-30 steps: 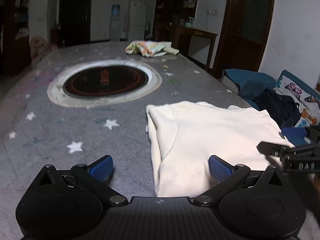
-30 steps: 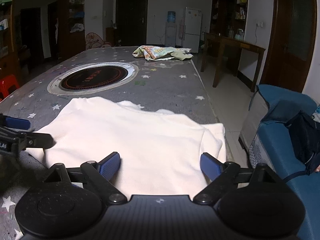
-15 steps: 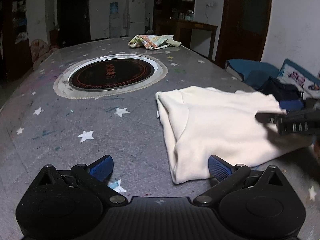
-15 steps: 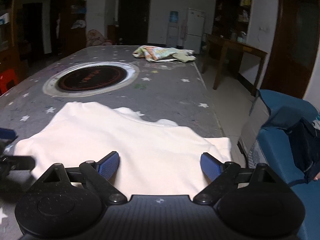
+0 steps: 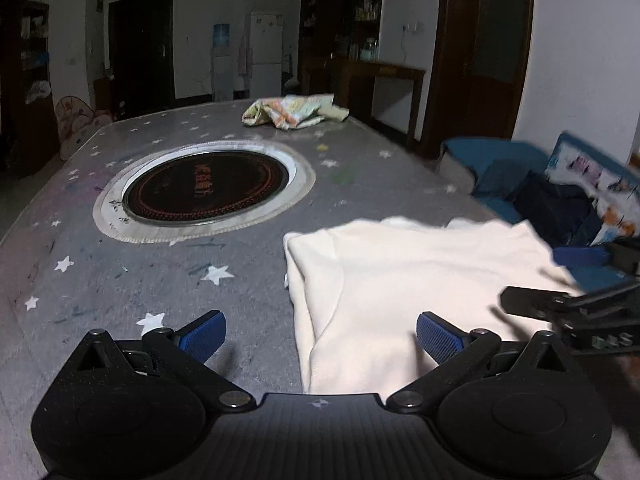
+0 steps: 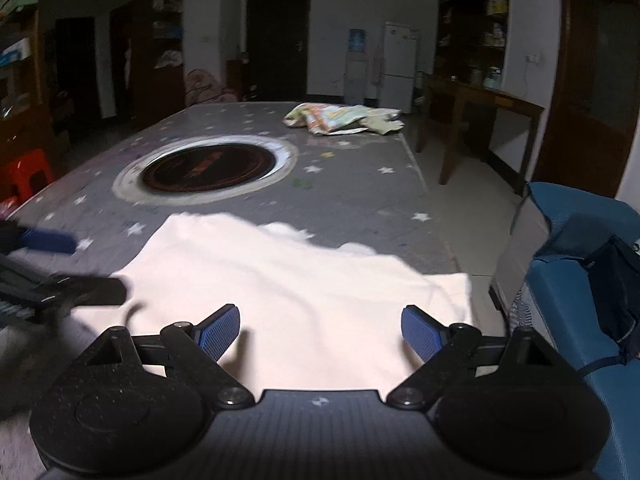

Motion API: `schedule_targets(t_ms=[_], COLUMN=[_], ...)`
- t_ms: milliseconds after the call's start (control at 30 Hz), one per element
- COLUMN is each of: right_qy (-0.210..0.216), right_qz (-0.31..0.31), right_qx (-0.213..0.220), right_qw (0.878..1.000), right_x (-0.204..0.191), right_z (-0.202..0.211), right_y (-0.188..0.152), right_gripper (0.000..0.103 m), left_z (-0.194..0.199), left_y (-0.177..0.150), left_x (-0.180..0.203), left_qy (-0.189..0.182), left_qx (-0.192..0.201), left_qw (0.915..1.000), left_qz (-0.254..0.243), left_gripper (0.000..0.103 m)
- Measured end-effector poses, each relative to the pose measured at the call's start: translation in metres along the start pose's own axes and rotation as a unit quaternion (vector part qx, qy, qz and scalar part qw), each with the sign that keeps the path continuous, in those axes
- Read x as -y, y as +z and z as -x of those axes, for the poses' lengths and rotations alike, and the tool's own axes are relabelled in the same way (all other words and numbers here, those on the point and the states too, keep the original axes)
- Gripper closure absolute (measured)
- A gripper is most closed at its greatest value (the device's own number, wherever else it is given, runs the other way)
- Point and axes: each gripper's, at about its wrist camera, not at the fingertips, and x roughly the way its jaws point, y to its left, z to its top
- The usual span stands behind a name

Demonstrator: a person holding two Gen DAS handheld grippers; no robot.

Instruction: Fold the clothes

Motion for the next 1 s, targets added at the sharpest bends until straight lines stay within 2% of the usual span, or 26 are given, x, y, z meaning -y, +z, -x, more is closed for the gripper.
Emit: schedule_targets(t_ms=[233, 433, 600, 833, 1000], right_qy=[-0.011, -0.010, -0.019, -0.020, -0.029], right_qz=[0.003, -0.015, -0.022, -0.034, -0.038], right_qx=[-0.014, -0.005, -0.020, -0.005, -0.018], right_qw=[1.000, 1.000, 0.999, 0.999, 0.999], right_x=[-0.001, 0.002, 0.001, 0.001, 0.001], right_z=[0.002, 0.012, 0.004, 0.013, 0.008], right_y=[-0.009, -0.013, -0.020, -0.016, -0.022], right_gripper=[0.013, 0.013, 0.013, 0.013, 0.013], left_z=[-0.009, -0.006, -0.006, -0.005, -0.003], left_y=[-0.007, -0.008, -0.009, -0.008, -0.008], left_x=[-0.008, -0.007, -0.008, -0.011, -0.011], left_qy=[-0.008, -0.005, -0.006, -0.008, -0.006], left_qx=[-0.025, -0.025, -0.028, -0.036, -0.040], left_qw=[0.9995, 0.9995, 0.9994, 0.9988, 0.9984], left_qz=[0.021, 0.021, 0.020, 0.034, 0.038], left_gripper=[0.000, 0.000, 0.000, 0.000, 0.000])
